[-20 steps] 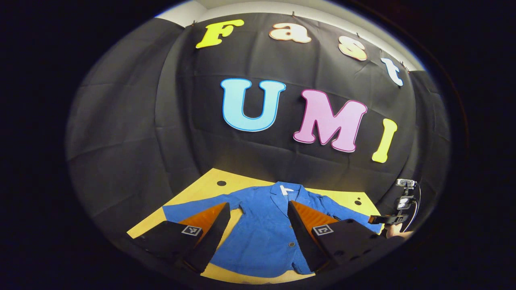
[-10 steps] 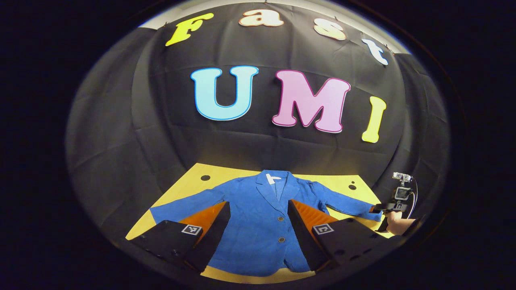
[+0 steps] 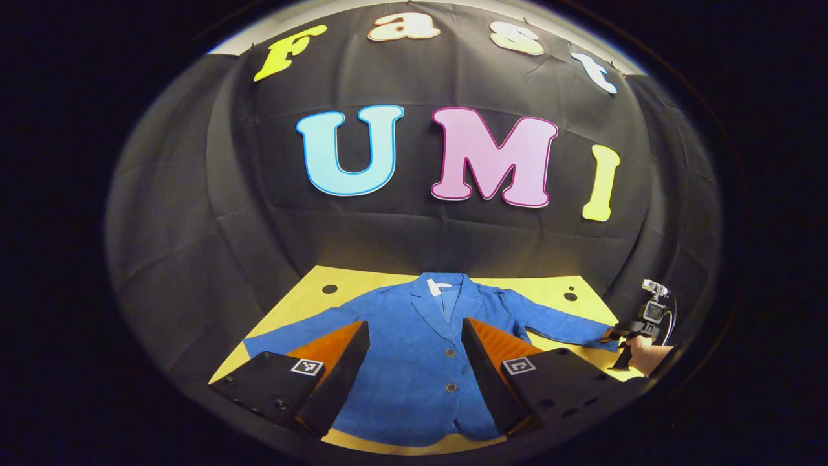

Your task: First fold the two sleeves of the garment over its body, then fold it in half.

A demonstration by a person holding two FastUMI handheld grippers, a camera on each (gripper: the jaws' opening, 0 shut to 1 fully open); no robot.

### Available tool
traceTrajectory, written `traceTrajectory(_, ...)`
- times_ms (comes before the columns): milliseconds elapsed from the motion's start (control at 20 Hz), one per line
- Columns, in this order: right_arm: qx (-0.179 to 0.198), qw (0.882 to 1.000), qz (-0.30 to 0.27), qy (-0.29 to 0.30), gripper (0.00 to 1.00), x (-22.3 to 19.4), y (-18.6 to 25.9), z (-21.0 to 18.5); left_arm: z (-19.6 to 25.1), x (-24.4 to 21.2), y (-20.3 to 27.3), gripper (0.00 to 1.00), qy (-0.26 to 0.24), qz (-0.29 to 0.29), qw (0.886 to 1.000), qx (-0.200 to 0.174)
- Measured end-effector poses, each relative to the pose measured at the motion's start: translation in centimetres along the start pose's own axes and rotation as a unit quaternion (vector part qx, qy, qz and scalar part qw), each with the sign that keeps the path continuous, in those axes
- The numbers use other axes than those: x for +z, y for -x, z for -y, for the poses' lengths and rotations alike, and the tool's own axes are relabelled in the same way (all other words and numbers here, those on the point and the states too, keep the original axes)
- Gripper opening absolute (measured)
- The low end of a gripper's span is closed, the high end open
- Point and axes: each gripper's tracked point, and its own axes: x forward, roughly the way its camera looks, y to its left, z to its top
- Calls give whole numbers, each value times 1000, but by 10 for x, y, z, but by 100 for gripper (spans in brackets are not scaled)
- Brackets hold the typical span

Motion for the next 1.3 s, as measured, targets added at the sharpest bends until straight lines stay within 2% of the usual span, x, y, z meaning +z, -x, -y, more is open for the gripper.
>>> traceTrajectory(100,8,1000,3,9,94,1,3,-3,2,0,0,83,1,2,1000,-2)
traceTrajectory(200,19,1000,3,8,83,0,-1,-8,3,-1,1,83,4,1,1000,0)
traceTrajectory(350,27,1000,2,8,22,0,2,-16,2,5,4,83,7,12,1000,8)
traceTrajectory(450,43,999,3,19,10,0,1,-23,3,5,5,83,10,16,1000,8)
traceTrajectory(550,93,996,-15,12,5,-8,7,-43,2,2,8,83,17,16,1000,7)
traceTrajectory(750,109,993,7,41,5,-7,27,-65,-12,-3,17,83,31,11,999,12)
traceTrajectory(850,134,990,30,44,5,1,54,-89,-25,-2,23,84,37,17,999,15)
traceTrajectory(900,149,987,38,49,5,4,66,-103,-30,-1,24,82,40,22,999,17)
traceTrajectory(1100,207,972,65,89,5,-3,119,-180,-44,3,33,84,61,31,998,0)
traceTrajectory(1150,225,968,63,90,0,-8,131,-206,-48,4,35,83,61,35,997,-2)
traceTrajectory(1200,241,965,61,88,5,-11,141,-229,-52,4,38,82,60,38,997,-3)
traceTrajectory(1300,267,958,59,88,5,-21,159,-268,-62,3,44,82,60,40,997,1)
